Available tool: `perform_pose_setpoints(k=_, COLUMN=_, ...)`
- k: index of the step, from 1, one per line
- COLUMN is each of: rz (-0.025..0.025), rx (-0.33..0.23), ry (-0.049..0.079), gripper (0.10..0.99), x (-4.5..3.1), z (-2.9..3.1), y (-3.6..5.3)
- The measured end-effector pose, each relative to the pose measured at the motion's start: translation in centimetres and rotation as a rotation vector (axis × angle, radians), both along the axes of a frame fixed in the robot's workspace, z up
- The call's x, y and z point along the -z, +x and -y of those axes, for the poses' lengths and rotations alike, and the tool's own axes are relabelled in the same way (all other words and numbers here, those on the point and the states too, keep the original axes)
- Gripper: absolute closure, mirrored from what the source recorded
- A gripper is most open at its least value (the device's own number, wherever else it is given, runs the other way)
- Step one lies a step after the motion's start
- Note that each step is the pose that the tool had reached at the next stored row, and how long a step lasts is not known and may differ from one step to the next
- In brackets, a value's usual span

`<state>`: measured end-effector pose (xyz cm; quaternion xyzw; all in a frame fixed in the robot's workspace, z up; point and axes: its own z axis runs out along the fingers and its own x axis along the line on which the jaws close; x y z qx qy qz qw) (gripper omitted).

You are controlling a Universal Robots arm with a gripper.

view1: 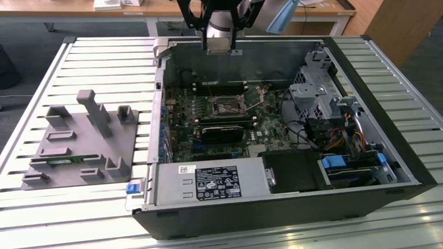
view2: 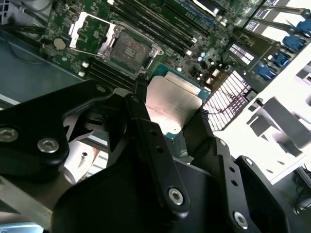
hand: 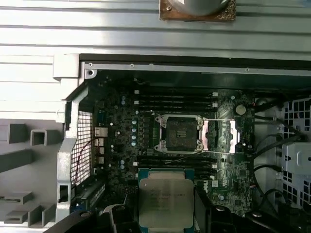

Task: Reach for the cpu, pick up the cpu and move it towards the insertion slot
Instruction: 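Pick up the cpu and move it towards the insertion slot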

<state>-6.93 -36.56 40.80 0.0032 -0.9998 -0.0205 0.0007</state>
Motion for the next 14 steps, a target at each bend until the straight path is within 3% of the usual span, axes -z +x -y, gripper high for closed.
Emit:
perform_pose_setpoints(k=8, rz=0.0000, rx=0.000, ry=0.000, gripper=0.545, x=0.10, z=-0.25, y=2.06)
perform_pose_setpoints(k=14, rz=0.0000, rx=0.000, ry=0.000, gripper=0.545, x=0.28, z=-1.63, y=2.42)
